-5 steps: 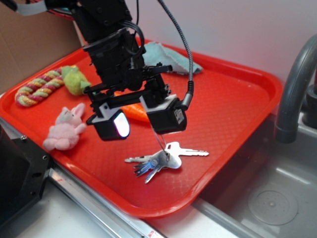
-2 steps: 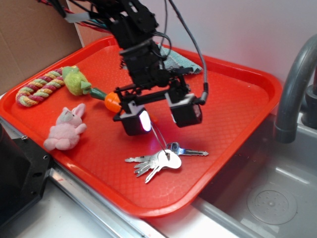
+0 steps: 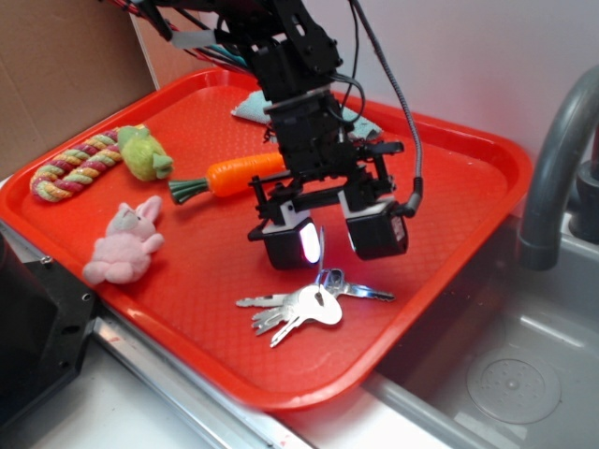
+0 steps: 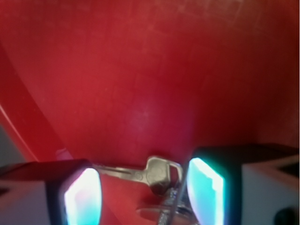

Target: Grab the silver keys.

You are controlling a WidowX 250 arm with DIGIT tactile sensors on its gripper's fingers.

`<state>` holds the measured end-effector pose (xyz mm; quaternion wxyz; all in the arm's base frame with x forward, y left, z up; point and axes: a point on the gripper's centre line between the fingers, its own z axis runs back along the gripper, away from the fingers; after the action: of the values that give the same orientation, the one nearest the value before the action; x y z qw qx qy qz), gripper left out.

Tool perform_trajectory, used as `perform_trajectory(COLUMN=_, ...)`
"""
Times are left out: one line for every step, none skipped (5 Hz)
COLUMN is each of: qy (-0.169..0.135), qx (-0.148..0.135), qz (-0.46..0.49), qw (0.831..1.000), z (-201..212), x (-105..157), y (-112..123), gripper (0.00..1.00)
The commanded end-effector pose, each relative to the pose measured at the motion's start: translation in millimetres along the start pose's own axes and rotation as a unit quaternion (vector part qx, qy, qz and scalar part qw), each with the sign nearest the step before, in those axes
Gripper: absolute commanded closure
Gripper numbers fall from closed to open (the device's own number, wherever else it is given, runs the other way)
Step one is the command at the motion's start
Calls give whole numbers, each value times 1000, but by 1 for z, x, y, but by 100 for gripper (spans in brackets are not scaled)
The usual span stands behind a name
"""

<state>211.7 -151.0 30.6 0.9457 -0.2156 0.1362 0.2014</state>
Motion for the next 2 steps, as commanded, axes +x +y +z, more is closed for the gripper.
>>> perform_trajectory(qy=-8, qx=-6, qz=-23, qw=1000, z=19, x=-19, y=-5, gripper=100)
perform_trajectory(qy=-10, qx=5, qz=-24, qw=1000, z=14, x=-16, y=-7, gripper=100)
